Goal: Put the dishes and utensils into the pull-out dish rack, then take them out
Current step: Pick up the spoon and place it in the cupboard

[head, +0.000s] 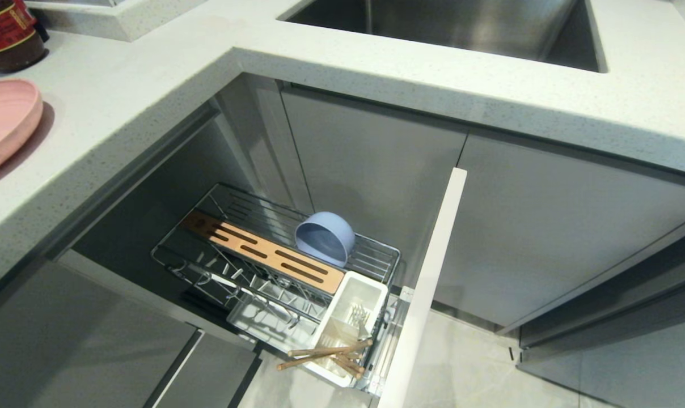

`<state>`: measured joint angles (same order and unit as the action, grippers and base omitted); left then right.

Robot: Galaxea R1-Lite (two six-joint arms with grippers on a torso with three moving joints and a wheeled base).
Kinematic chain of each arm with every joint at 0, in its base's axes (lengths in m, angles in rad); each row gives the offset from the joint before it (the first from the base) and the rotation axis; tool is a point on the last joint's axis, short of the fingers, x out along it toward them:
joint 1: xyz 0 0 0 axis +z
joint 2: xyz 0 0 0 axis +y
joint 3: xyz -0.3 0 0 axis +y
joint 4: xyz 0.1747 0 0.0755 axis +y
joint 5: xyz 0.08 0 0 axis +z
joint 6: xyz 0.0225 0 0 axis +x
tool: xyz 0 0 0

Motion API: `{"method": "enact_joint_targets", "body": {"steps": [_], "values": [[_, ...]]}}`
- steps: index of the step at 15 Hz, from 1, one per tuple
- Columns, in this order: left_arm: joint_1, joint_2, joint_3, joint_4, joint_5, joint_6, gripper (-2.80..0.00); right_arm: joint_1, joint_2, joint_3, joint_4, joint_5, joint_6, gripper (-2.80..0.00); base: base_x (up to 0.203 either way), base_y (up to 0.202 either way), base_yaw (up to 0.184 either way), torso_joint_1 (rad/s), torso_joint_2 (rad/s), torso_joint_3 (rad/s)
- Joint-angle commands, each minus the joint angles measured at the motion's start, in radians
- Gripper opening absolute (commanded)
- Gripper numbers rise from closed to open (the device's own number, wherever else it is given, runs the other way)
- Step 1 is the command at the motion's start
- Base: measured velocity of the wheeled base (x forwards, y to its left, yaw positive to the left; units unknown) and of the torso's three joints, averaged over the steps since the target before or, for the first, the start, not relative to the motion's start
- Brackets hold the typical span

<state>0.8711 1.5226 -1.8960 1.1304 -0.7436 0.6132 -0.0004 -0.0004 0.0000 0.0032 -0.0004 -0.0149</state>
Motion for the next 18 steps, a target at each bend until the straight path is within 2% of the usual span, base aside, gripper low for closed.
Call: {"method": "enact_joint_targets", "body": {"steps": [1, 3, 4, 7, 9, 12, 14, 16, 18], "values": [[0.0, -0.005, -0.002, 0.006, -0.005, 0.0, -2.8, 0.0, 0.0, 0.0, 0.0, 0.0, 0.0, -2.8, 0.0, 0.0, 0.0, 0.0, 0.0, 0.0], [-0.001, -0.033, -0.006, 0.008, -0.009, -0.028, -2.8, 0.0, 0.0, 0.0, 0.0, -0.001, 0.0, -2.8, 0.0, 0.0, 0.0, 0.0, 0.0, 0.0], [-0.004, -0.054, -0.01, 0.008, -0.01, -0.069, -2.8, 0.0, 0.0, 0.0, 0.0, 0.0, 0.0, -2.8, 0.0, 0.0, 0.0, 0.0, 0.0, 0.0], [-0.022, -0.135, -0.041, 0.007, -0.013, -0.253, -2.8, 0.0, 0.0, 0.0, 0.0, 0.0, -0.001, -2.8, 0.0, 0.0, 0.0, 0.0, 0.0, 0.0], [-0.074, -0.213, -0.048, 0.007, -0.014, -0.393, -2.8, 0.0, 0.0, 0.0, 0.0, -0.001, 0.0, -2.8, 0.0, 0.0, 0.0, 0.0, 0.0, 0.0], [-0.22, -0.265, -0.049, -0.029, -0.012, -0.551, -2.8, 0.0, 0.0, 0.0, 0.0, 0.0, 0.0, -2.8, 0.0, 0.0, 0.0, 0.0, 0.0, 0.0], [-0.322, -0.282, -0.049, -0.119, -0.007, -0.706, -2.8, -0.001, 0.0, 0.0, 0.0, -0.001, 0.0, -2.8, 0.0, 0.0, 0.0, 0.0, 0.0, 0.0], [-0.436, -0.29, -0.048, -0.163, -0.003, -0.845, -2.8, -0.001, 0.0, 0.0, 0.0, 0.0, -0.002, -2.8, 0.0, 0.0, 0.0, 0.0, 0.0, 0.0], [-0.576, -0.294, -0.041, -0.171, -0.002, -0.896, -2.8, -0.001, 0.0, 0.0, 0.0, 0.0, 0.0, -2.8, 0.0, 0.0, 0.0, 0.0, 0.0, 0.0]]}}
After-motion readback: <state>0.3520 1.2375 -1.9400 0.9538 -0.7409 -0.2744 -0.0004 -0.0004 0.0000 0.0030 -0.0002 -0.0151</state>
